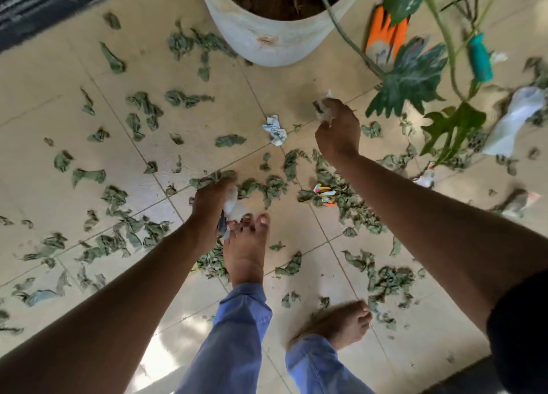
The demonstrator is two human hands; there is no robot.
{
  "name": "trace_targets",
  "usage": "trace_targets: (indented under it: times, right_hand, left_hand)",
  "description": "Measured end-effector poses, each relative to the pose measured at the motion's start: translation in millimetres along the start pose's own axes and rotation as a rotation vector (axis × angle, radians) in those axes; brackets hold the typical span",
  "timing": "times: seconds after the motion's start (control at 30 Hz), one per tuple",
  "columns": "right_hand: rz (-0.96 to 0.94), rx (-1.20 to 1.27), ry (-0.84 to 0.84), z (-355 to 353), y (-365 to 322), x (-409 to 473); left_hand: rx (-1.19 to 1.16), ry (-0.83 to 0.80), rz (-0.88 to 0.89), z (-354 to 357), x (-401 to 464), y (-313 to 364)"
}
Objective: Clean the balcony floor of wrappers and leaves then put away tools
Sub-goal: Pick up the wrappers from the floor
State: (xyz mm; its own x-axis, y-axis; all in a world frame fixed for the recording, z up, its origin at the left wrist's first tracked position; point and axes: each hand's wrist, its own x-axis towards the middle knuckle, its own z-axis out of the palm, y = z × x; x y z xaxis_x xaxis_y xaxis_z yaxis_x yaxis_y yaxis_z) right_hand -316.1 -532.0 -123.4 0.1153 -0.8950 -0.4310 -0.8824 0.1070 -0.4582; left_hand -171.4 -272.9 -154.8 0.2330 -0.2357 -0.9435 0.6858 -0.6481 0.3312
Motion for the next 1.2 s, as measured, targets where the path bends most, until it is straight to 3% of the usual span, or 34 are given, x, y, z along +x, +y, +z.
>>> trace_targets:
  times: [0.13,0.17,0.2,0.27,0.4,0.53,0.63,0.73,0.83,1.0,1.2]
  right_hand:
    - [-0.075,0.128,0.053,-26,-3,-44]
    - [-0.083,0.187,0.052,-32,-4,-58]
    - [-0.079,0.245,0.043,-36,-6,-72]
    - [-0.073,0.334,-0.013,-39,-10,-97]
    - [-0.180,0.404,-0.180,-31,-21,-140]
    - [-0.255,0.360,-0.214,-23,-28,-160]
    - [-0.189,0.514,-0.367,-23,-32,-157]
    - [-0.123,0.599,-0.375,-14,-31,-146]
    - [-0.208,0.317,-0.211,12,-22,-114]
    - [-0.429,-0.319,-0.086,57,-22,-28]
    - [-0.453,-0.461,-0.063,83,-24,1]
  left_hand:
    - [0.172,-0.007,-0.029,32,-14,-20]
    - [0.149,-0.034,-0.040,54,-66,41]
    - [0.136,-0.098,-0.034,59,-69,53]
    - [0.119,-0.181,0.030,77,-90,78]
    - [0.085,-0.290,0.028,93,-101,65]
    - [0.019,-0.237,0.016,94,-98,66]
    - [-0.004,-0.140,0.033,80,-87,65]
    - [-0.075,-0.058,-0.002,61,-68,63]
    - [-0.027,0.021,0.026,41,-51,59]
    - [0.005,-0.052,0.074,11,-44,55]
    - [0.071,-0.072,0.071,-8,-20,16]
